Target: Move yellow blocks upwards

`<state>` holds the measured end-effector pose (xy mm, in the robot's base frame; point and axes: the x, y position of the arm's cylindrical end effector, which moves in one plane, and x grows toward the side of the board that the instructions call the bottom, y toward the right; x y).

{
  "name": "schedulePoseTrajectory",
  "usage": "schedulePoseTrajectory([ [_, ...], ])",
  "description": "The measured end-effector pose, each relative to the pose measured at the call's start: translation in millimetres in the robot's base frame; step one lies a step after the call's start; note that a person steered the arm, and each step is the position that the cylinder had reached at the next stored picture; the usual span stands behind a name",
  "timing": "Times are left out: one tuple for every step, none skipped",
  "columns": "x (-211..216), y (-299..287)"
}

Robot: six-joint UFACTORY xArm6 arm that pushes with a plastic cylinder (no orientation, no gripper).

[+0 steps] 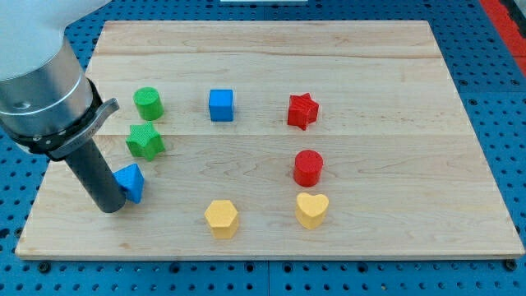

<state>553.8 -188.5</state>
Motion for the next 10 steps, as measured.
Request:
schedulePoseTrajectory([
  [11.8,2.7],
  [51.6,5.6],
  [63.7,19.3],
  [65.2,58.4],
  [65.2,82.6],
  [64.8,123.2],
  [64.7,170.2],
  [35.4,166.6],
  [62.5,135.7],
  [56.2,128.4],
])
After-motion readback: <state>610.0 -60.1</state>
